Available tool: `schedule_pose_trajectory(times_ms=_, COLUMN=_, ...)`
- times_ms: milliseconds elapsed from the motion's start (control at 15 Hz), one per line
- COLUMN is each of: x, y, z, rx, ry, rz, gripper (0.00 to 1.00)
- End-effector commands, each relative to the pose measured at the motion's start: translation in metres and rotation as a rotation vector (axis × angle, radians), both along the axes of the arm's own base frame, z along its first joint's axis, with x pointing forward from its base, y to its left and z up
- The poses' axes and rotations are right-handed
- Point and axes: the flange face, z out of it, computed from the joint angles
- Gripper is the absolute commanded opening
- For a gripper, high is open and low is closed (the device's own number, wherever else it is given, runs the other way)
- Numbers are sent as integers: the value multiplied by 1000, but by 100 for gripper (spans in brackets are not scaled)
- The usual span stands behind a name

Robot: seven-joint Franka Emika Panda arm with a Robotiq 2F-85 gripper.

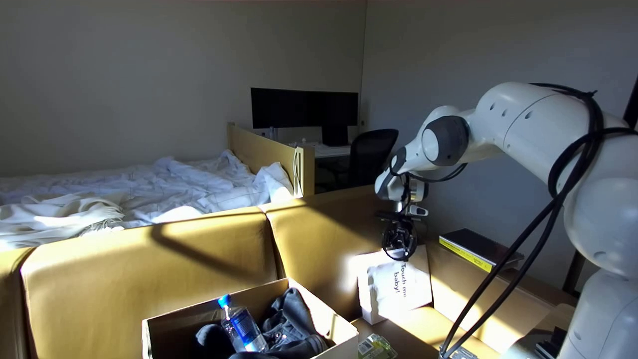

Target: Pick up the white book from the sofa and put it in the box

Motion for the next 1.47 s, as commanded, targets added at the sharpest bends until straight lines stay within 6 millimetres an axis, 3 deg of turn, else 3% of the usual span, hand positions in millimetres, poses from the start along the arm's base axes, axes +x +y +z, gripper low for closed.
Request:
schedule_pose_trajectory(times_ms=0, x=4, y=5, z=-17, rx=-23, ry=35, rz=-4, gripper=21)
schedule_pose_trajectory(times_ms=200, x=7, y=4, z=-18, rx=-20, ry=35, rz=-4, gripper=4)
schedule_pose_trajectory(times_ms=667, x=-1, y=0, z=-7, rx=-6, ry=90, rz=1, gripper=1)
schedule_pose_trajectory(times_ms=1000, x=-36, y=0, z=46, rx=37, ry=206, rz=82, gripper=0)
schedule_pose_trajectory(times_ms=1400, x=-58, y=26, z=124, rx=-43, ry=235, rz=190, gripper=1)
